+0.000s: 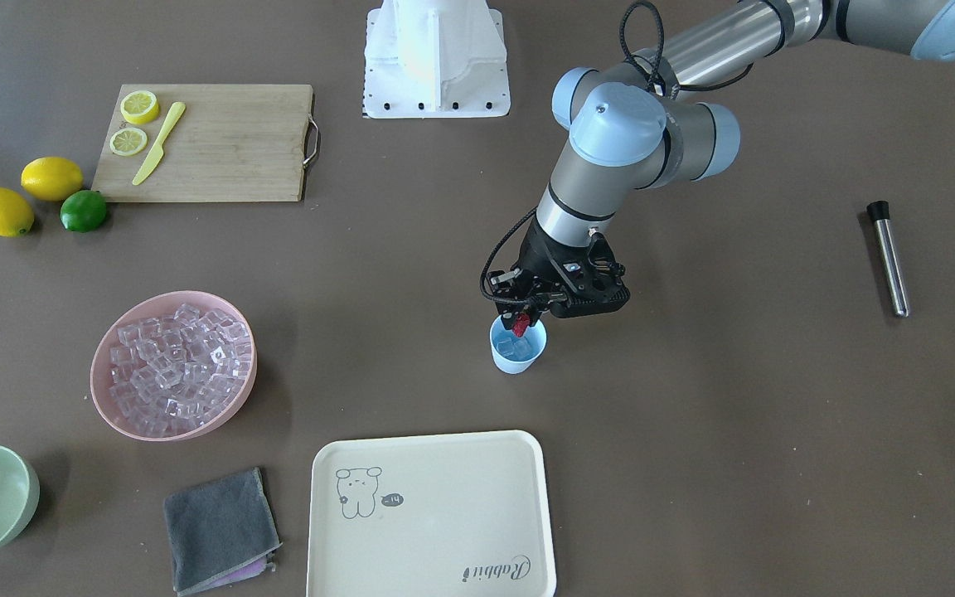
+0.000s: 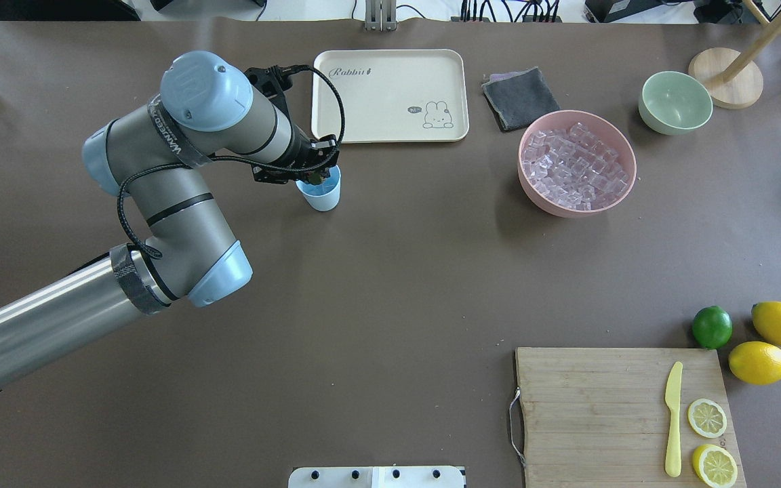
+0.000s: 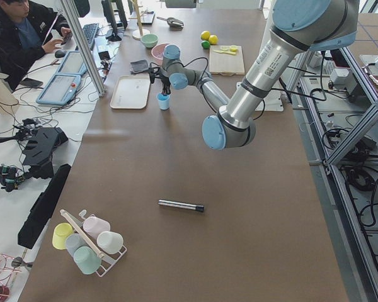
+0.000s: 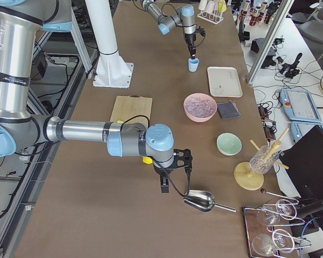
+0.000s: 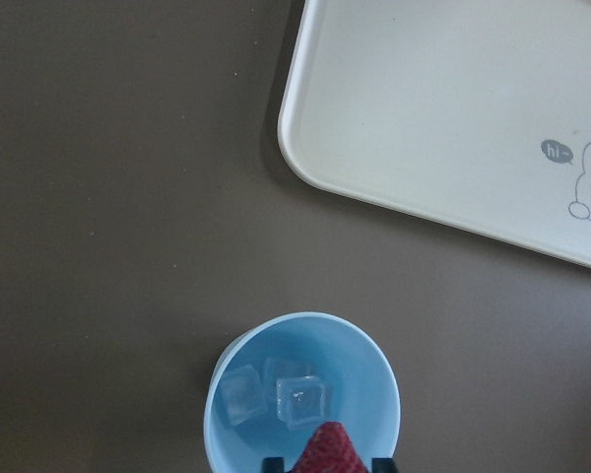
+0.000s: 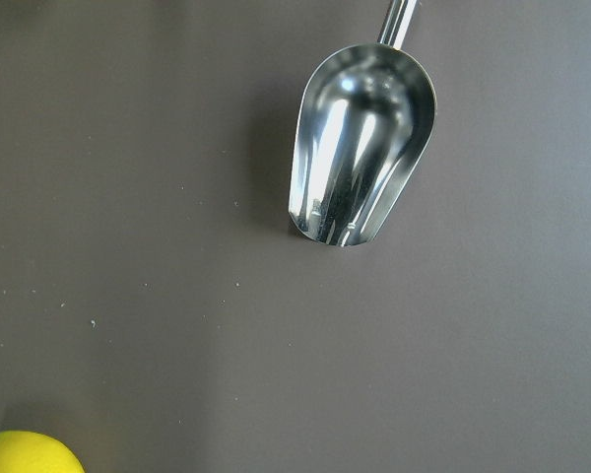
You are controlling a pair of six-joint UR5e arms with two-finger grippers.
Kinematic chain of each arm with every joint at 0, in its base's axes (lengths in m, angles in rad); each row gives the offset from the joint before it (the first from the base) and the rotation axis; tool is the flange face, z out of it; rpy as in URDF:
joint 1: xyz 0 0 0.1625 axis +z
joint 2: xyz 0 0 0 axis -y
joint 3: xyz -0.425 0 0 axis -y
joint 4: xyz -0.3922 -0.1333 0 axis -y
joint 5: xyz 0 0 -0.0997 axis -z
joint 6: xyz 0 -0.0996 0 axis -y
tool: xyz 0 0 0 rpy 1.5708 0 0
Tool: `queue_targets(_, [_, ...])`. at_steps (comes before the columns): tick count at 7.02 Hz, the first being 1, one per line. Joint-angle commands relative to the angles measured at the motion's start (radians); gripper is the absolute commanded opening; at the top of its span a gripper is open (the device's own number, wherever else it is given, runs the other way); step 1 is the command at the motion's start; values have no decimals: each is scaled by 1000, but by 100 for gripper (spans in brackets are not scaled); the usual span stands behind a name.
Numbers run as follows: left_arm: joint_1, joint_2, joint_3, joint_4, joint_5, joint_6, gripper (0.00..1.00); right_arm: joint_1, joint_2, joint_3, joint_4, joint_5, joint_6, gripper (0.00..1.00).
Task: Mash ice and strawberries in cup
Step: 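Carry the strawberry with the left gripper over the light-blue cup, then open the left gripper to drop the strawberry into the cup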
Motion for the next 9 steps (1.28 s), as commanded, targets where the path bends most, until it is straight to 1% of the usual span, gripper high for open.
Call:
queue_targets(1, [-12,-1,15,1,0,27,31,1,-3,7,-1,0,0,100])
queue_targets(2, [-21,-4,15,4,-2,27,76,1,-8,7,1,0,0,100])
queue_targets(3, [-32,-4,17,7,-9,29,84,1,-14,7,2,1,0,100])
queue_targets(4, [-37,-4,15,10,-20,29,97,1,-14,8,2,3,0,100])
queue_targets(5, [-75,7,14,16,-114,59,97,1,-14,13,2,1,0,100])
queue_targets(6, [-121,89,-15,18,-197,116,97,2,-20,15,2,3,-2,100])
queue_targets(7, [-161,207,-90,19,-203,235,97,2,-31,33,2,3,-2,100])
queue_targets(8, [-190,350,-141,13,-203,380,97,2,-31,35,4,3,-2,100])
queue_targets(9, [-242,469,-152,-17,-201,521,97,2,-32,35,4,9,-2,100])
